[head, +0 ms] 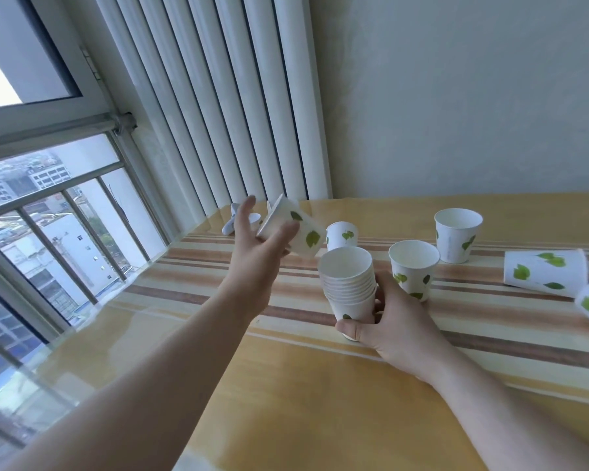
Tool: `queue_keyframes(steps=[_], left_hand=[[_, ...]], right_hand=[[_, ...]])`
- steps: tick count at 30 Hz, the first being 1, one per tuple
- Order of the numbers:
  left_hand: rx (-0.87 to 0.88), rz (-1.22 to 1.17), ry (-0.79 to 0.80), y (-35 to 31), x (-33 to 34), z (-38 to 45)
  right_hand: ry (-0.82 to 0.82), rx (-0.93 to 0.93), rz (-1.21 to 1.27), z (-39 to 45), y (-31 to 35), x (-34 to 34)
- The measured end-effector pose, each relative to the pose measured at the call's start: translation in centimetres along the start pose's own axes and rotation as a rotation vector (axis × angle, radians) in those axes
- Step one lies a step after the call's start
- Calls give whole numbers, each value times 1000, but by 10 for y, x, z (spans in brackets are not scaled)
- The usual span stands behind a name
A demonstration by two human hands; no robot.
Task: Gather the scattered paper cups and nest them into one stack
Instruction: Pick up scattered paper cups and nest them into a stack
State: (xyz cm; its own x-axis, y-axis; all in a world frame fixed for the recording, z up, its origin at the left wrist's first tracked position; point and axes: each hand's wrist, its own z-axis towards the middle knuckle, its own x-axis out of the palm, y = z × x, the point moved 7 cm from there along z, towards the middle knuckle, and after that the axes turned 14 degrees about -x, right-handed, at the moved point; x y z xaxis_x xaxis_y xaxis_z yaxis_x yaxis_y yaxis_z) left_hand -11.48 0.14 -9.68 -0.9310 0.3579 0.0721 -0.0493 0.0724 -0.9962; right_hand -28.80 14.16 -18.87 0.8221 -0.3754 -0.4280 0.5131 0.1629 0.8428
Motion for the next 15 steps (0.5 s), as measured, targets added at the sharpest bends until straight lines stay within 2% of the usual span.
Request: queue_keyframes(steps=[2, 5, 8, 15], left_hand=[[25, -18, 101, -12, 16, -9], [38, 139, 227, -9, 36, -21], [72, 273, 262, 2, 43, -23], [60, 352, 307, 13, 30, -14]], right_hand=[[-1, -14, 9, 0, 1, 0], [0, -26, 9, 0, 4, -1], [0, -33, 5, 0, 5, 0], [-3, -23, 9, 1, 0, 1]])
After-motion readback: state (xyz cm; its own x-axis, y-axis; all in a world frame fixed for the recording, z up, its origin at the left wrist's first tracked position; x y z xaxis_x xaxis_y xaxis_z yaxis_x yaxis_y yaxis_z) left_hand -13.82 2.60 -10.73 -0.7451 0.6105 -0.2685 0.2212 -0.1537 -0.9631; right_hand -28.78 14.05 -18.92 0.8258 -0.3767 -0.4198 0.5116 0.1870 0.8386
